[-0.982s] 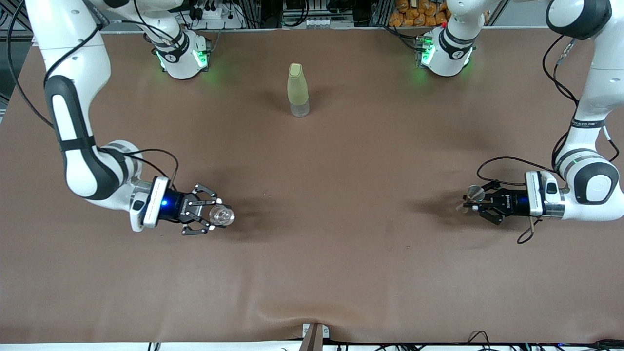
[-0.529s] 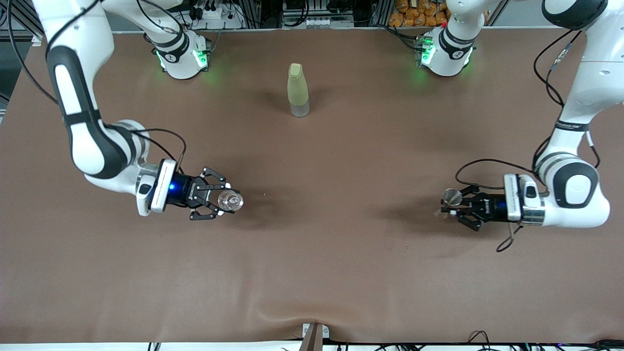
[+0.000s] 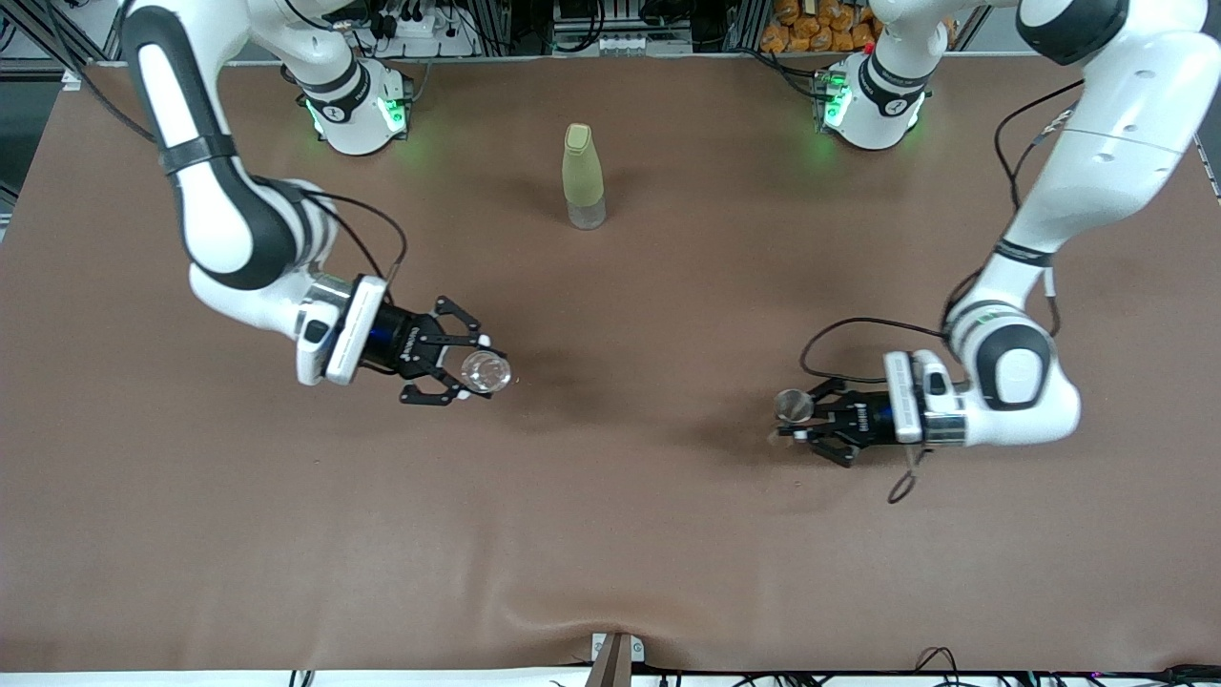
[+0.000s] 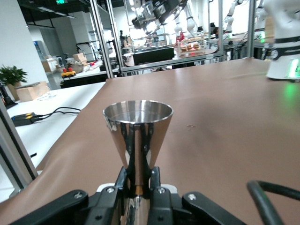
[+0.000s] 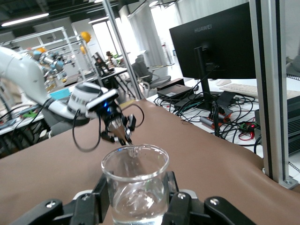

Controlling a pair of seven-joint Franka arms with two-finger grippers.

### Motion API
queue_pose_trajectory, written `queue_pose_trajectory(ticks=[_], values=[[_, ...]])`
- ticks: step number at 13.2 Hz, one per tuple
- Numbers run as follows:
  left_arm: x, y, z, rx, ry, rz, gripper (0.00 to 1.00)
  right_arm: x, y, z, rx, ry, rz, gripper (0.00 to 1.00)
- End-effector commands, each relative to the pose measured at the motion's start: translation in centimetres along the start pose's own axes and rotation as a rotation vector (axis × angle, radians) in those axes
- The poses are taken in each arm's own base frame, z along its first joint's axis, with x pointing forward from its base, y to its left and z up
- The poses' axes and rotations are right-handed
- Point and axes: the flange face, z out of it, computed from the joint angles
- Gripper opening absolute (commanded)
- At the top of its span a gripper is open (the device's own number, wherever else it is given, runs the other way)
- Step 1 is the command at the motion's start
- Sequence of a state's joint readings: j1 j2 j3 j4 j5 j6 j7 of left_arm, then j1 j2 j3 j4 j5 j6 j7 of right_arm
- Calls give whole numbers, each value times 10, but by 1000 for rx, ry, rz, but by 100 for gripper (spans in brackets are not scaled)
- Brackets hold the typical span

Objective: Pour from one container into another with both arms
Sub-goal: 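Lift the beaker and jigger, moving both grippers toward each other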

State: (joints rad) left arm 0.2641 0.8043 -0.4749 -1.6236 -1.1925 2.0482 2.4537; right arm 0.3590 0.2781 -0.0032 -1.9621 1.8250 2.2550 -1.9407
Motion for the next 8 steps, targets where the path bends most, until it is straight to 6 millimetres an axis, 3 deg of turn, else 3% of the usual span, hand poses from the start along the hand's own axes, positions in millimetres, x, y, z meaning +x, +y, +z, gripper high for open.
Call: queue_pose_trajectory(ticks=[1, 4, 6, 8], values=[[-3, 8, 46, 46, -7, 9, 0, 1, -37, 22, -6, 33, 62, 0], [-12, 29, 111, 79, -41, 39, 0, 1, -69, 51, -20, 14, 54, 0], [-11, 50, 158, 99, -19, 49, 0, -3, -74, 57, -25, 11, 70, 0], [-8, 68, 192, 103, 6, 13, 0, -7, -101, 82, -7, 42, 121, 0]])
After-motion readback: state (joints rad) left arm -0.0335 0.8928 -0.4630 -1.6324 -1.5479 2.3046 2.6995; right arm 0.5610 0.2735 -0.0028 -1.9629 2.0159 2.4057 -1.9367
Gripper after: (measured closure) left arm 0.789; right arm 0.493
